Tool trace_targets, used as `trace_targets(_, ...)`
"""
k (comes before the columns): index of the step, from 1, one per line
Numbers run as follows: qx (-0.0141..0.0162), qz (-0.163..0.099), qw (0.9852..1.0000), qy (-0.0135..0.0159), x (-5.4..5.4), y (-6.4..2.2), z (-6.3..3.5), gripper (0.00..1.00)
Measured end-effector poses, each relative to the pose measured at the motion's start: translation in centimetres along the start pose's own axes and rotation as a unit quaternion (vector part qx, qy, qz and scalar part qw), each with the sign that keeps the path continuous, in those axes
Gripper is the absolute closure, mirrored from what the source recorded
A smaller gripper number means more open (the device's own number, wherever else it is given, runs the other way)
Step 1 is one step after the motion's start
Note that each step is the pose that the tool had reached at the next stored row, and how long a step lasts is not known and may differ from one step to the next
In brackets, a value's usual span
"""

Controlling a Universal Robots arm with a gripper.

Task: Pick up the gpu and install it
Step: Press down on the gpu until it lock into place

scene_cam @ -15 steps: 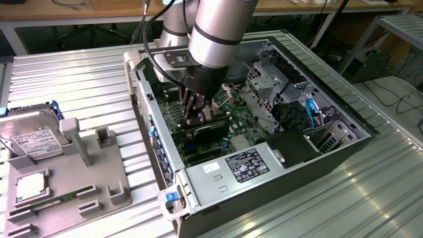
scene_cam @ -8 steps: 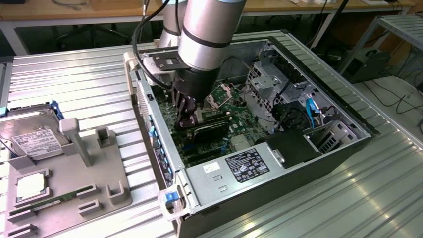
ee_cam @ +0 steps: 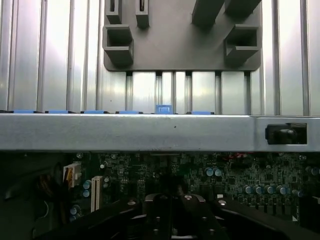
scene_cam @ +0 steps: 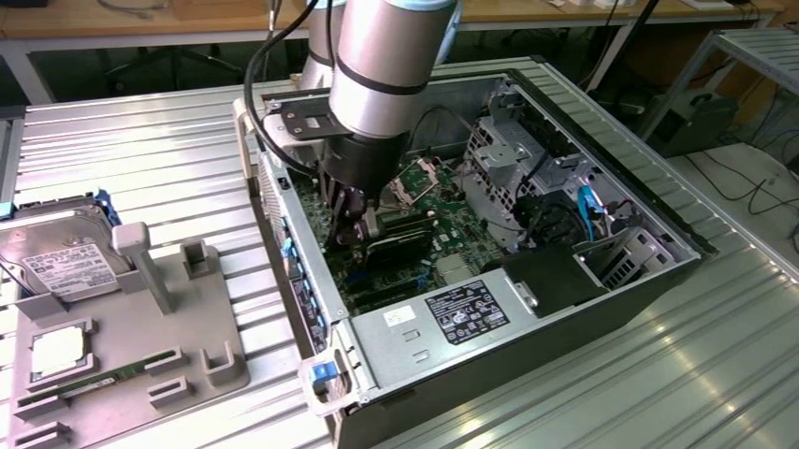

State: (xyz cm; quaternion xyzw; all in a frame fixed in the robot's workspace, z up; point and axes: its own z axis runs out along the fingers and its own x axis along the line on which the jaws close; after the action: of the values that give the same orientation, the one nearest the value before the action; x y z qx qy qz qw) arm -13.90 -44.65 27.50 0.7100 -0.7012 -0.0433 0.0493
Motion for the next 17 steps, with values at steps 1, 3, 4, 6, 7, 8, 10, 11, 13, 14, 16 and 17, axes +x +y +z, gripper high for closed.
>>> trace_targets(1,0.0,0.0,1.0,0.0007,0.0,0.03,0.2,0.89)
trace_targets(3,-0.0001,0.0,1.0,0.0013,0.0,0.03,0.45,0.89)
trace_targets(4,-0.0002,0.0,1.0,0.0018,0.0,0.02,0.64,0.89)
trace_targets(6,0.0002,0.0,1.0,0.0016,0.0,0.0,0.76,0.89)
trace_targets(7,0.0004,0.0,1.0,0.0013,0.0,0.0,0.61,0.89)
trace_targets(8,0.0012,0.0,1.0,0.0001,0.0,0.02,0.34,0.89)
trace_targets(10,0.0008,0.0,1.0,0.0013,0.0,0.13,-0.45,0.89)
trace_targets(11,0.0008,0.0,1.0,0.0015,0.0,0.16,-0.69,0.89)
trace_targets(13,0.0011,0.0,1.0,0.0013,0.0,0.17,-0.72,0.89)
trace_targets(14,0.0011,0.0,1.0,0.0013,0.0,0.17,-0.73,0.89)
trace_targets(16,0.001,0.0,1.0,0.0015,0.0,0.17,-0.74,0.89)
trace_targets(17,0.001,0.0,1.0,0.0014,0.0,0.17,-0.74,0.89)
